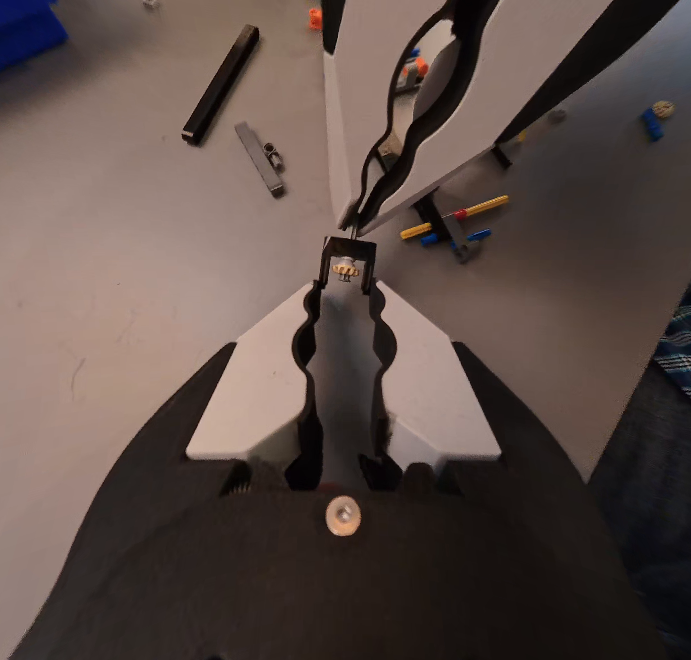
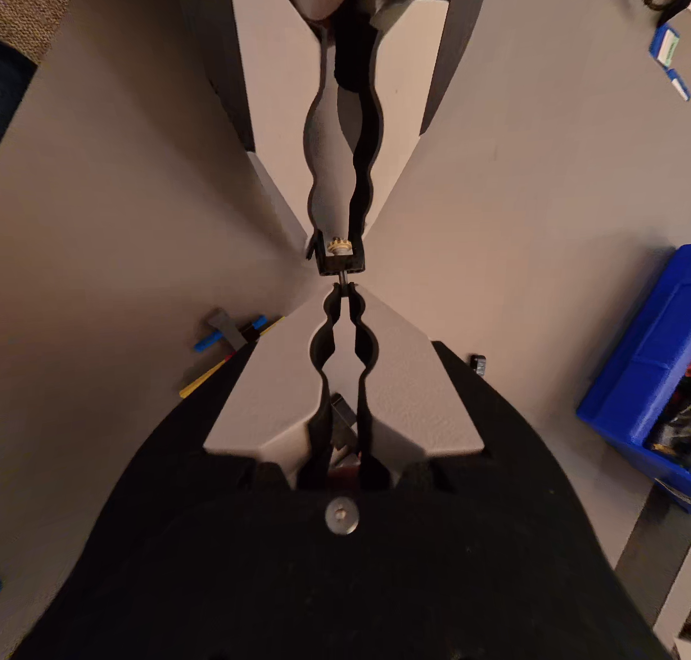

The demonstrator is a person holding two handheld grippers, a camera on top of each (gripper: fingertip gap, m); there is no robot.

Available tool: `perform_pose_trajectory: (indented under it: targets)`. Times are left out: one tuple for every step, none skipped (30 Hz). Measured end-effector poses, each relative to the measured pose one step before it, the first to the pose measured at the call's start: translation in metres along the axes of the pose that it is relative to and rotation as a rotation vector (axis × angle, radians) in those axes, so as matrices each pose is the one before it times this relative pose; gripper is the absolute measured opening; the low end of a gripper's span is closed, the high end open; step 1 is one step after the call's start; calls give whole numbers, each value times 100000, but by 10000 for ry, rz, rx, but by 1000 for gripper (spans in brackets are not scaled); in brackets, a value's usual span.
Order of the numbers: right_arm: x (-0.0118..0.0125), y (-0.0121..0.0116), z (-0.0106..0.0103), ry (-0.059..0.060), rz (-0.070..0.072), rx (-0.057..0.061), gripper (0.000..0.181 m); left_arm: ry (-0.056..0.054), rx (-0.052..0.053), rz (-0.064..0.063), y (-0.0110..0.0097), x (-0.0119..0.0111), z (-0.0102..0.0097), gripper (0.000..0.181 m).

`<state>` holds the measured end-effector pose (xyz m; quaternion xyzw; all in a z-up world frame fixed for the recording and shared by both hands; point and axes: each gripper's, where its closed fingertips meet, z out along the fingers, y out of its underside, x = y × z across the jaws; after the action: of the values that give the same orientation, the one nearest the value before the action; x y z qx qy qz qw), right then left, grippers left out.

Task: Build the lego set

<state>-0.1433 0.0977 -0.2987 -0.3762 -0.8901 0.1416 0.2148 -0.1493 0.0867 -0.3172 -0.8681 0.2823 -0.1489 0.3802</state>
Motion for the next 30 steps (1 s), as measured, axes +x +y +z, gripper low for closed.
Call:
perform_pose_trajectory:
  targets:
    - [70, 112, 227, -83, 24, -42, 2, -49, -85, -68, 160, -116, 157, 23]
    - [6, 100, 214, -111, 37, -34, 2, 1, -91, -88, 170, -56, 133, 23]
    - [5, 75, 194, -114, 58, -21, 2, -38, -95, -30, 168, -65, 127, 23]
    - [31, 69, 137, -79, 32, -13, 2, -85, -79, 3, 131, -102, 126, 24]
    - [40, 119, 126, -62, 13, -35, 2, -44, 22, -32, -34, -73, 31, 24]
    - [9, 88, 102, -69, 22, -26, 2, 37, 4, -99, -36, -12, -4, 23]
    - [-10, 66, 62, -64, 37, -14, 2, 22, 6, -42, -19, -10, 10, 23]
    - [-12, 51, 49, -70, 45, -5, 2, -35, 9, 34, -5, -37, 15, 24]
    - [-64, 88, 55, -103, 70, -17, 2, -35, 9, 25, -6, 7, 34, 24]
    - [-62, 114, 55, -113, 65, -24, 2, -22, 6, 5, -25, 20, 25, 24]
    - [-32, 109, 23, -93, 57, -1, 2, -33, -2, 32, -24, 11, 32, 24]
    - [-47, 102, 8, -110, 93, 6, 2, -45, -12, 72, 3, 7, 28, 24]
    - [-44, 87, 4, -112, 101, 26, 2, -47, -14, 68, 1, 0, 15, 24]
    - [-1, 54, 6, -81, 95, 41, 2, -40, -6, 52, 14, 1, 8, 24]
    - [-14, 70, 27, -86, 97, 28, 2, -56, 10, 78, 17, -8, 7, 24]
    - [-39, 56, 44, -76, 56, 22, 2, -72, 4, 83, 23, 2, 3, 24]
    - [-59, 32, 45, -53, 16, 19, 2, -73, -16, 70, 31, -1, -8, 23]
    - [-50, 86, 62, -47, 26, -27, 2, -70, -5, 59, 13, 3, -12, 23]
    - [-26, 136, 70, -30, 14, -49, 2, -49, 0, 8, 33, -3, -36, 23]
    - [-11, 144, 68, -25, 15, -41, 2, -23, 3, -7, 49, 3, -54, 22]
    - [45, 171, 35, 3, 27, -54, 2, -36, -5, 4, 86, -29, -72, 20]
    - [35, 135, 7, 8, 9, -25, 2, -45, 0, -1, 76, -46, -80, 20]
    - [-19, 74, 1, -23, 5, -8, 2, -31, 4, -14, 60, -28, -66, 20]
    - [-19, 49, -2, -6, -13, -6, 2, -30, 1, 4, 32, -10, -36, 20]
    - [-6, 15, -9, 9, -11, 0, 2, -40, 2, 19, 23, -18, -28, 20]
    - [-14, -18, -12, -13, 7, 11, 2, -21, -1, 13, 0, -3, -1, 20]
    - [-3, -23, -29, -18, 19, 22, 2, -1, -6, -10, 24, 8, -20, 20]
    - [11, -56, -34, -11, 23, 35, 2, 7, -4, -29, 36, -15, -32, 20]
    - [-5, -30, -57, -20, 32, 32, 2, 3, -1, -33, 46, -14, -46, 20]
    - [-1, 20, -47, -27, 42, 8, 2, -15, -4, -45, 60, -47, -56, 21]
